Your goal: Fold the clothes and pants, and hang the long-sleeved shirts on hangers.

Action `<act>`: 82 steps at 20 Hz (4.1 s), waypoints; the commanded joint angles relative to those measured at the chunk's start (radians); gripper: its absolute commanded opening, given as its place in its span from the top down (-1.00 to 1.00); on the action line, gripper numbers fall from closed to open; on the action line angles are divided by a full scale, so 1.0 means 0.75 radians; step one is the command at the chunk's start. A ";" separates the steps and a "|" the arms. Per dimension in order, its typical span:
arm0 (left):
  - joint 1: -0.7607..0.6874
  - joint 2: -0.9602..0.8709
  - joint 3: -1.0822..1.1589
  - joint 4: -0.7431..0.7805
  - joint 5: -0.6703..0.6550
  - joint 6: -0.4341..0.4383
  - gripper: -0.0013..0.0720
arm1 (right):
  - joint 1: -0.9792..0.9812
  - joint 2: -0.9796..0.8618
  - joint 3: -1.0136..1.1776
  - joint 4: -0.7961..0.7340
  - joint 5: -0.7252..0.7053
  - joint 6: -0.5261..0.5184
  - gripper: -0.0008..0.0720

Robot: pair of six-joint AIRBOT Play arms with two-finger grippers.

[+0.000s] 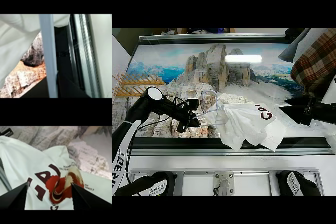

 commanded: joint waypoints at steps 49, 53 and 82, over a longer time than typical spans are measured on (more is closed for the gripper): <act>0.002 -0.001 0.000 0.001 0.001 -0.001 0.92 | 0.431 -0.364 -0.207 0.082 -0.006 -0.537 0.89; 0.002 -0.001 -0.001 0.002 0.001 -0.001 0.92 | 0.431 -0.364 -0.207 0.081 -0.006 -0.766 0.92; 0.132 0.042 0.002 -0.020 0.058 -0.666 -0.26 | 0.431 -0.363 -0.207 0.202 -0.090 -1.053 0.93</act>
